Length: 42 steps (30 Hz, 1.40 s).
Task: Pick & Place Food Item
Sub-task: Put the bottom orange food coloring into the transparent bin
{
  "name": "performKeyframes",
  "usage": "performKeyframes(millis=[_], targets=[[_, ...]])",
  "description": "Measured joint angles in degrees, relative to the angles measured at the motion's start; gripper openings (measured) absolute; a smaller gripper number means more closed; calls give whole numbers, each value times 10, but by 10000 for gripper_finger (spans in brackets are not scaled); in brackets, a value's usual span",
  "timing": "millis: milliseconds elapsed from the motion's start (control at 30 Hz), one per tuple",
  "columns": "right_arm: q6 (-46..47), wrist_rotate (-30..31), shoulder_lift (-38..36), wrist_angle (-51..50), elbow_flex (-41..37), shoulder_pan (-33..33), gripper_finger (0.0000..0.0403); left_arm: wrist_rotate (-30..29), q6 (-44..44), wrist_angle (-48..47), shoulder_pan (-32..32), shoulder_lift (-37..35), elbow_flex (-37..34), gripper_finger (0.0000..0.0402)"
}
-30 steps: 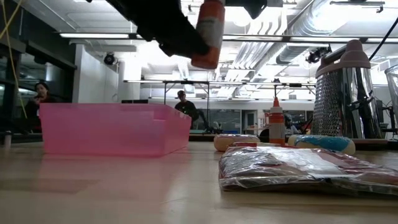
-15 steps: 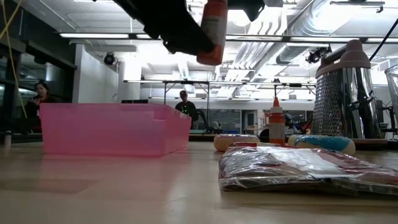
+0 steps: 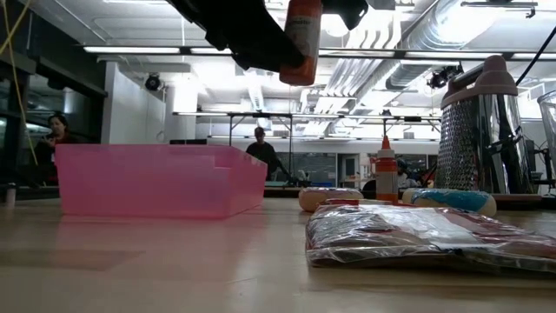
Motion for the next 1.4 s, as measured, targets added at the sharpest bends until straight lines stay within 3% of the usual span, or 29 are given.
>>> performKeyframes(millis=[433,733,1033,1400], targets=[[-3,0,0,1,0,0,112,0,-3,0,0,0,0,141],[-3,0,0,2,0,0,111,0,-3,0,0,0,0,141],[0,-1,0,3,0,0,109,0,-7,0,0,0,0,182],[27,1,0,-12,0,1,108,0,-10,0,0,0,0,187]])
